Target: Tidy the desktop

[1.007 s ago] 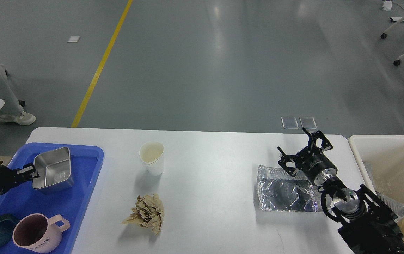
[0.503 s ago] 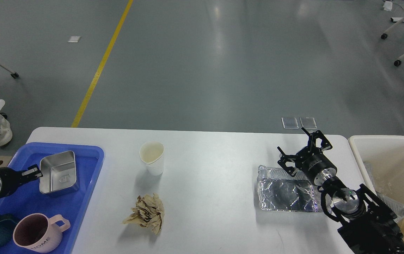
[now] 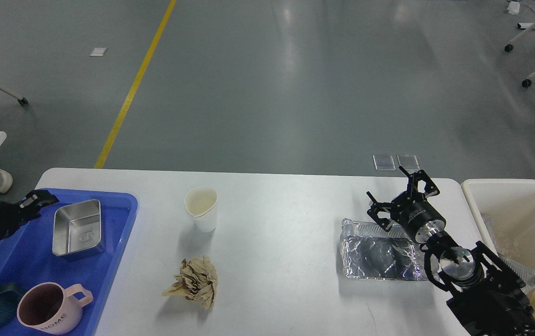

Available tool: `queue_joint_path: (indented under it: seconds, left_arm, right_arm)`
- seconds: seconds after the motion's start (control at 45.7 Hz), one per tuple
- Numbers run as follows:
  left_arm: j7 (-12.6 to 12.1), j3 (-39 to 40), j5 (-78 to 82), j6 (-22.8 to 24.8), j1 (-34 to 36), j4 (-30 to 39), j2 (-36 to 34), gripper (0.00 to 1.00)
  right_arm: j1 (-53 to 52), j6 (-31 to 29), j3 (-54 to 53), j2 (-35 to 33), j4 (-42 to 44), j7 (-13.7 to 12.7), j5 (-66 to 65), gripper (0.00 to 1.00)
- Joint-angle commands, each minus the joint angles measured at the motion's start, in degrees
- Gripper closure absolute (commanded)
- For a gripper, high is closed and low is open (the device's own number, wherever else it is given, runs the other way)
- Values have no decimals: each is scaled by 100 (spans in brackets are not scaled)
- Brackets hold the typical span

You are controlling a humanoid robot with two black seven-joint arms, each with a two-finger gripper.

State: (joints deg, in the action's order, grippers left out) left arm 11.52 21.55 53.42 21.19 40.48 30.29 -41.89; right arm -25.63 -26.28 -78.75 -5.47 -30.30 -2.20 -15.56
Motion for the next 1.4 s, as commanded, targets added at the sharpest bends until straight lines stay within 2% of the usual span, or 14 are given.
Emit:
queue_joint_path:
  seconds: [0.0,0.175,0.285,0.438,0.547,0.722,0.876,0.941,1.051,1.248,1.379]
  left_arm:
    - [272,25,-639,61,206,266,-65,28]
    - [220,191,-999,0,628,522,-39,28]
    - [193,613,-1421,8,742,531,31,28]
    - [290,1447,-1922,52,725,531,233,28]
    - [194,1984,-2055,61,716,531,391,14]
    - [184,2134,-2107,-123,742,513,751,10]
    - [176,2494,-2897,-887,778,434,1156,10]
    - [228,2530,-3275,-1020,769,425,1244,10]
    - [272,2547,-3680,-1011,760,425,1455,8]
    - [202,2494,-3663,-1064,786,425,1762,5]
    - [316,2661,-3856,-1064,795,425,1965,5]
  right_arm:
    - [-4,0,0,2,-11,0,0,0]
    - [-21,0,-8,-16,-20,0,0,0]
    - [-48,9,0,-16,-11,0,0,0]
    - [-48,35,0,-25,-11,0,0,0]
    - [-65,62,0,-77,-11,0,0,0]
    - [-65,70,0,-156,-11,-9,0,0]
    - [-65,70,-8,-253,-11,-9,0,0]
    - [-65,70,-17,-288,-20,-9,0,0]
    - [-65,79,-17,-323,-20,-9,0,0]
    - [-127,123,-17,-411,-20,-9,0,0]
    - [-144,141,-17,-534,-20,-18,0,0]
